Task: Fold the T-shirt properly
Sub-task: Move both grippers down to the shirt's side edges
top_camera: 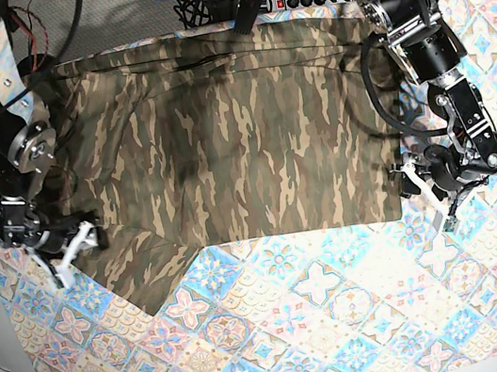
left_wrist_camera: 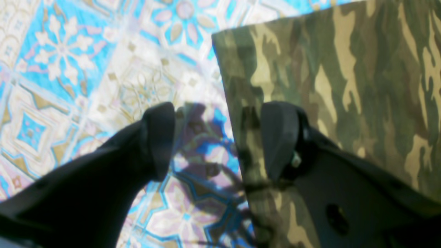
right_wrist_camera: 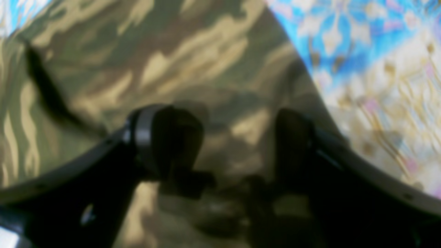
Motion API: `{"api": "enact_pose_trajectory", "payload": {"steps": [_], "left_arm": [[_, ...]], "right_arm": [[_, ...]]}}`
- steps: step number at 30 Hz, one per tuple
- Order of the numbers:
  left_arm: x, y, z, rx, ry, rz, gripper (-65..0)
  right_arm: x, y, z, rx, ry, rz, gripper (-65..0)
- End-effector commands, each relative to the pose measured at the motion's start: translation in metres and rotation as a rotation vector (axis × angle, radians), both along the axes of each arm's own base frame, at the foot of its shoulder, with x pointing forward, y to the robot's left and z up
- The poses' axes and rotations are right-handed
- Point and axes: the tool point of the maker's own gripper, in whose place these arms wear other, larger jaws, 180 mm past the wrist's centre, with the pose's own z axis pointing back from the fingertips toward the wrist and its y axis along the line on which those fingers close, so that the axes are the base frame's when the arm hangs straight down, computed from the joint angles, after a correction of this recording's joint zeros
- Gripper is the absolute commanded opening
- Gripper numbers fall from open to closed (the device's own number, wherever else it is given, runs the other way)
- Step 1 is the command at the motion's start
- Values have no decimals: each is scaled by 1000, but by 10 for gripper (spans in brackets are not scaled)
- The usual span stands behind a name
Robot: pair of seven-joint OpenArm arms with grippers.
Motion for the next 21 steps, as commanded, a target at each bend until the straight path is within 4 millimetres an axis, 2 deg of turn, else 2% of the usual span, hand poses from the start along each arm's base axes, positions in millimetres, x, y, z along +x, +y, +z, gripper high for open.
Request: {"api": "enact_pose_trajectory", "payload": {"steps": [1, 9, 11, 14, 17, 21], "left_arm": [[12, 5, 15, 9, -48, 1, -265], [0, 6, 5, 12, -21, 1, -265], [-1, 6, 4, 12, -18, 1, -265], [-2, 16, 7, 26, -19, 7, -265], [-3, 20, 8, 35, -19, 9, -265], [-4, 35, 13, 63, -20, 17, -265]], "right_arm": [[12, -33, 23, -47, -54, -51, -201], [2, -95, 45, -82, -98, -174, -200], [0, -102, 48, -77, -106, -201, -200], [-4, -95, 39, -56, -78, -191, -198], [-12, -69, 18, 27, -41, -176, -198], [-15, -49, 7, 89, -39, -165, -198]]}}
